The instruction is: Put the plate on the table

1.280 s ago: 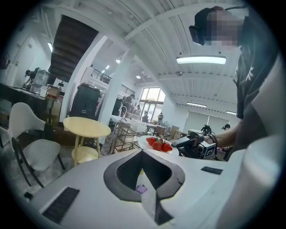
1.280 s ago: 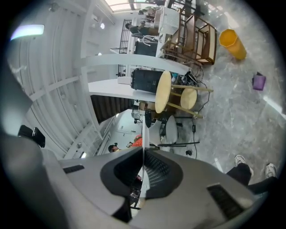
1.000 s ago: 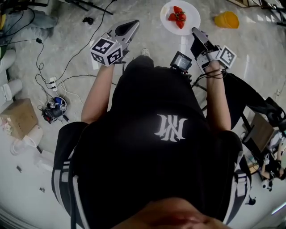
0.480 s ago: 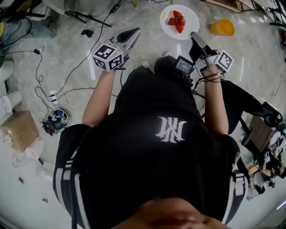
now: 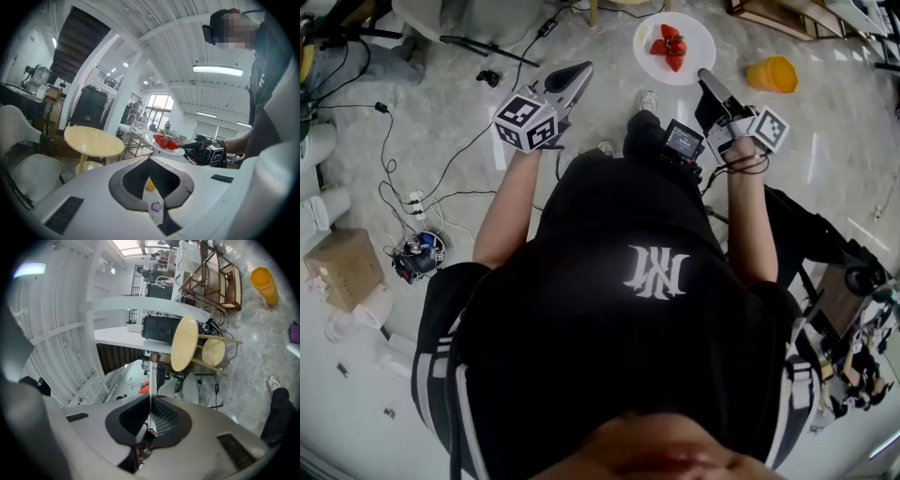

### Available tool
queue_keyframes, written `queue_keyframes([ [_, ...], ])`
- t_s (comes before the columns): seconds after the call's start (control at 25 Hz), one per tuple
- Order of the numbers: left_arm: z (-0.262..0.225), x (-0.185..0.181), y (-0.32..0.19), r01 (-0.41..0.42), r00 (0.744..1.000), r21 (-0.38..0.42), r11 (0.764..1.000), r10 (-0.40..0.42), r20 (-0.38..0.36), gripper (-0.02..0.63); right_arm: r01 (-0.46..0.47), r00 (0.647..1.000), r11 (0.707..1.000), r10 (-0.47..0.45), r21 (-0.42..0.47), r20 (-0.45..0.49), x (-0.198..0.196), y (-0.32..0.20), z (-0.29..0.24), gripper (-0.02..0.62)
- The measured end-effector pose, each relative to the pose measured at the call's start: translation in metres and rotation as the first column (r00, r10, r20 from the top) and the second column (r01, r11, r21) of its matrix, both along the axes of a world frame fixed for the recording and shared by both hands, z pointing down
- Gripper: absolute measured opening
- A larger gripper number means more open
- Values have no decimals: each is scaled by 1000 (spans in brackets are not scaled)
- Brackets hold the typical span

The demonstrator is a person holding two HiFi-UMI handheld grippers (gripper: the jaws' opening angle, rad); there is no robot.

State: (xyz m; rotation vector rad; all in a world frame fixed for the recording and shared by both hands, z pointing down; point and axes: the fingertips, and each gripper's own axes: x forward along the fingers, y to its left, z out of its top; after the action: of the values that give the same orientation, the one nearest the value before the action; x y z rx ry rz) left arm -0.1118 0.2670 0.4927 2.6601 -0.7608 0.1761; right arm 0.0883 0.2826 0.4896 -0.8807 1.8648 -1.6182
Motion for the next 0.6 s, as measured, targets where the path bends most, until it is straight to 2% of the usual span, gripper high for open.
queue_keyframes([
  [0.24, 6, 22, -62, 37, 999, -15, 999, -37, 27, 6, 39, 998, 999, -38, 16, -53, 30, -64, 6, 15],
  [0.48, 9, 35, -149, 57, 997, -28, 998, -56, 44, 6, 56, 998, 998, -56, 27, -8, 42, -156, 11, 14],
  [0.6, -17, 72, -161, 56, 997, 1, 998, -56, 53, 6, 57, 998, 998, -57, 42, 16, 76, -171, -5, 14],
])
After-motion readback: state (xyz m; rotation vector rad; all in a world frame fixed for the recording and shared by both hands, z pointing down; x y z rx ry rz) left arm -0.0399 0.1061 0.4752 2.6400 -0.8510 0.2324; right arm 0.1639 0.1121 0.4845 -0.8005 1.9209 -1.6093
